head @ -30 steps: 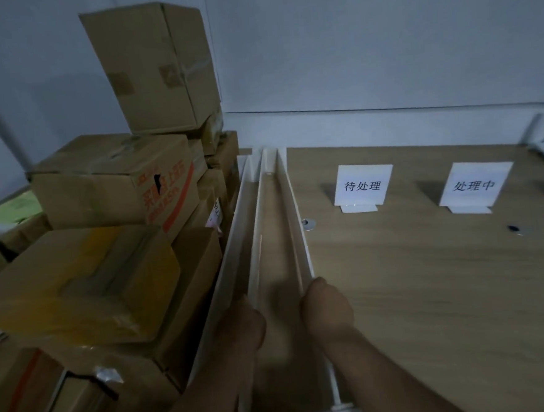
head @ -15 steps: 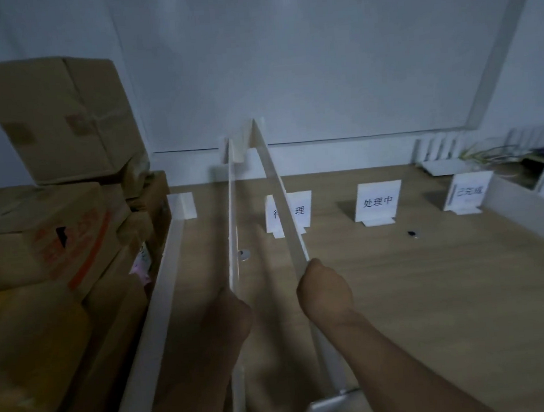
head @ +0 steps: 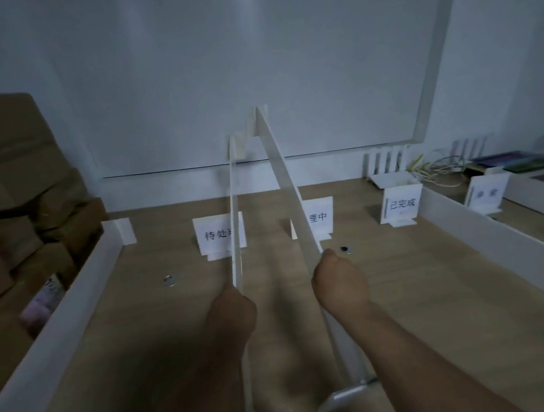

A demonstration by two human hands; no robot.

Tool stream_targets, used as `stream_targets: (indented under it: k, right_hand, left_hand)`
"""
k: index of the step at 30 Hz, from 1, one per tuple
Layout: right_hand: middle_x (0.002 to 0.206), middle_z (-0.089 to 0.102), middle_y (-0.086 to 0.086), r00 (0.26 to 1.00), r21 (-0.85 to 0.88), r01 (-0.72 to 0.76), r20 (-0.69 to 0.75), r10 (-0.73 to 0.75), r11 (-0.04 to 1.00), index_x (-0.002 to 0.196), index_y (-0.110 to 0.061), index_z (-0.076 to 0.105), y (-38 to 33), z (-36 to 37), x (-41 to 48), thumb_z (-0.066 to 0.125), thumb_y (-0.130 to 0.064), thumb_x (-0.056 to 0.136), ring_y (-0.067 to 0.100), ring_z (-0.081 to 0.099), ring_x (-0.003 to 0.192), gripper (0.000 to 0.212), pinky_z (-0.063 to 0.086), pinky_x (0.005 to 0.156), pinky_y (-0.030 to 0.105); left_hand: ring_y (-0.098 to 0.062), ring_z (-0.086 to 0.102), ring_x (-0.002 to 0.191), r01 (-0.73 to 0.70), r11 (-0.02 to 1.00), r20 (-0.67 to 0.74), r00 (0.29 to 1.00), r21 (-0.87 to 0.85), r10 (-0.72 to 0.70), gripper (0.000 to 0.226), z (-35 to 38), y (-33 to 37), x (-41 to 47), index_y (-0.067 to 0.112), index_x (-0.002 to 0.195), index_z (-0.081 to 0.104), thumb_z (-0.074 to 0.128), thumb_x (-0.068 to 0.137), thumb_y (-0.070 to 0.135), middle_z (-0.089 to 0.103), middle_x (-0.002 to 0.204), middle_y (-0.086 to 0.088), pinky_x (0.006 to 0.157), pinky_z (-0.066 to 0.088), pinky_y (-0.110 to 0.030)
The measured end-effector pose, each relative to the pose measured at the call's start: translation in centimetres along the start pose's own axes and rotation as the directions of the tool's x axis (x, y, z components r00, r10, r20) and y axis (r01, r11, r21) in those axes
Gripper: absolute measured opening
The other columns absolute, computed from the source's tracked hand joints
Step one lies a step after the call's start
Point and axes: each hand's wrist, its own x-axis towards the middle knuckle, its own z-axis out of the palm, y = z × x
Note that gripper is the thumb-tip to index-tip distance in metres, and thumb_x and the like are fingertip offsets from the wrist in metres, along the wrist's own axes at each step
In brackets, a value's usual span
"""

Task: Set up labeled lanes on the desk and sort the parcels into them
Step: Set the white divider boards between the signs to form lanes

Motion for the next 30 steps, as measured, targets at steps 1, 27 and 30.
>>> stream_targets:
  k: [1,27,30]
  right_hand:
    - [0.116,0.063,0.015,1.000,-0.001,0.002,0.000,-0.002,1.000,0.118,-0.002,0.049,1.7,-0.6,0.6,0.035,-0.002,0.093,0.029,0.061,0.108,0.029,0.045,0.085,0.031]
    - [0.116,0.063,0.016,0.989,-0.070,-0.051,0.134,0.060,0.996,0.114,-0.006,0.048,26.4,-3.5,7.3,0.034,-0.011,0.097,0.033,0.059,0.110,0.023,0.045,0.087,0.034]
    - [0.116,0.063,0.014,0.987,-0.091,-0.047,0.149,0.060,0.995,0.115,-0.007,0.048,27.5,-2.6,6.6,0.034,-0.012,0.097,0.032,0.060,0.110,0.024,0.045,0.087,0.034]
  left_hand:
    - [-0.030,0.055,0.117,0.005,1.000,0.007,1.000,-0.006,-0.005,0.032,1.2,1.2,-0.6,0.006,0.123,0.048,0.040,0.093,0.011,0.058,0.126,-0.013,0.091,0.043,-0.030]
    - [-0.033,0.051,0.119,0.198,0.980,0.098,0.976,-0.013,-0.196,0.038,15.7,12.0,-7.7,0.009,0.131,0.046,0.043,0.095,0.021,0.053,0.131,-0.018,0.094,0.040,-0.034]
    - [-0.033,0.053,0.116,0.216,0.976,0.071,0.974,0.002,-0.216,0.037,16.1,11.1,-8.4,0.010,0.128,0.049,0.045,0.094,0.025,0.055,0.128,-0.017,0.094,0.042,-0.036]
